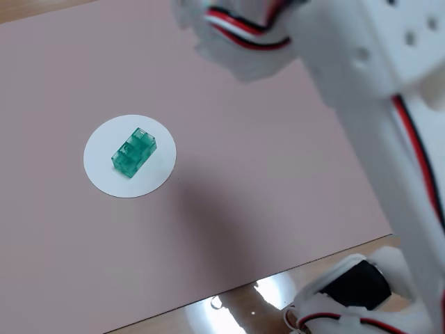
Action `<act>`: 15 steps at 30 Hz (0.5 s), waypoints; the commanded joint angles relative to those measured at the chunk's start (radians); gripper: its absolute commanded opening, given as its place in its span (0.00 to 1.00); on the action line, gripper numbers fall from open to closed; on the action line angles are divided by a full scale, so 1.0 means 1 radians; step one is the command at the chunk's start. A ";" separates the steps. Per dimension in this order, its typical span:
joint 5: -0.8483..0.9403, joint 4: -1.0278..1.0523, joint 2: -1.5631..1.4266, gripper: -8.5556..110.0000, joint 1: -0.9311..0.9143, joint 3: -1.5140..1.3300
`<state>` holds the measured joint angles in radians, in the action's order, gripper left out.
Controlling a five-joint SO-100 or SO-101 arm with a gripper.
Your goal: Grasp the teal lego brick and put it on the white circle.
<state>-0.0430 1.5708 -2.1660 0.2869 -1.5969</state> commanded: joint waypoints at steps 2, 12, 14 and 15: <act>0.041 -0.092 -0.293 0.11 -0.080 -0.215; 0.124 -0.256 -0.761 0.11 -0.265 -0.607; 0.140 -0.278 -0.831 0.11 -0.282 -0.690; 0.149 -0.285 -0.861 0.11 -0.287 -0.730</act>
<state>0.0859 1.3146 -2.9514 0.0092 -2.2457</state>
